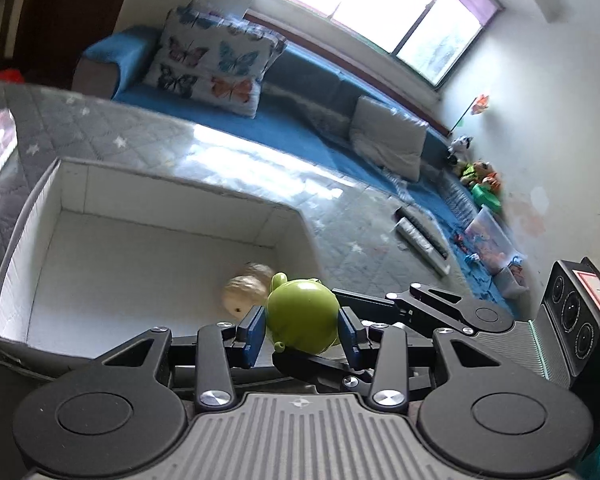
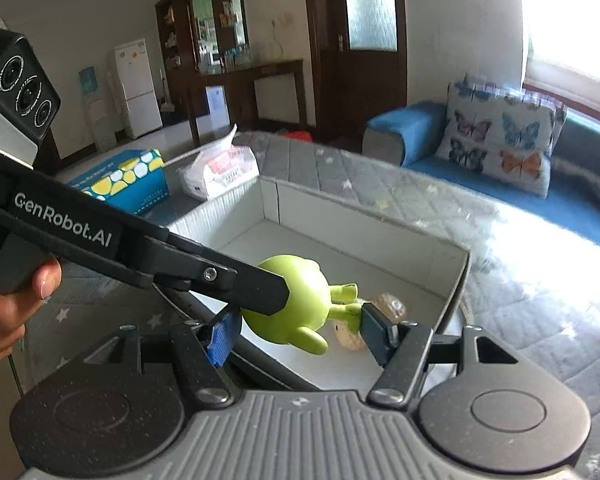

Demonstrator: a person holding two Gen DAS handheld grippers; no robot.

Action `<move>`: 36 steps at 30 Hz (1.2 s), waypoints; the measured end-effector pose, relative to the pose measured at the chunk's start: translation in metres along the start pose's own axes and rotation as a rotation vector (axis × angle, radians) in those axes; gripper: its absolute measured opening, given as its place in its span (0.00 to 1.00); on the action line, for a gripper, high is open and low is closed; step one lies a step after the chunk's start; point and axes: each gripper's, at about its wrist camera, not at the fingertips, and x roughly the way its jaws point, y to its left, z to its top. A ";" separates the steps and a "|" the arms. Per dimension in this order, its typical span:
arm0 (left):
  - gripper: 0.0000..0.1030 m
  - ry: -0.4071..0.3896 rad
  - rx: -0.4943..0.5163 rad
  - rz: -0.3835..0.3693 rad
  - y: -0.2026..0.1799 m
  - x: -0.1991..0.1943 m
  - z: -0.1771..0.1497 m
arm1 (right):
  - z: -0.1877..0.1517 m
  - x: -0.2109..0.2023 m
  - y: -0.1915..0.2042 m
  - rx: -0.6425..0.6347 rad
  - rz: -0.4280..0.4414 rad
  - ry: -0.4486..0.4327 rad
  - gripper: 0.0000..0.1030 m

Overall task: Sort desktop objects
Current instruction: 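Carry the green toy with the left gripper into the box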

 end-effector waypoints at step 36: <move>0.37 0.225 -0.226 -0.007 0.071 0.071 0.021 | 0.014 0.084 -0.030 0.048 -0.001 0.244 0.66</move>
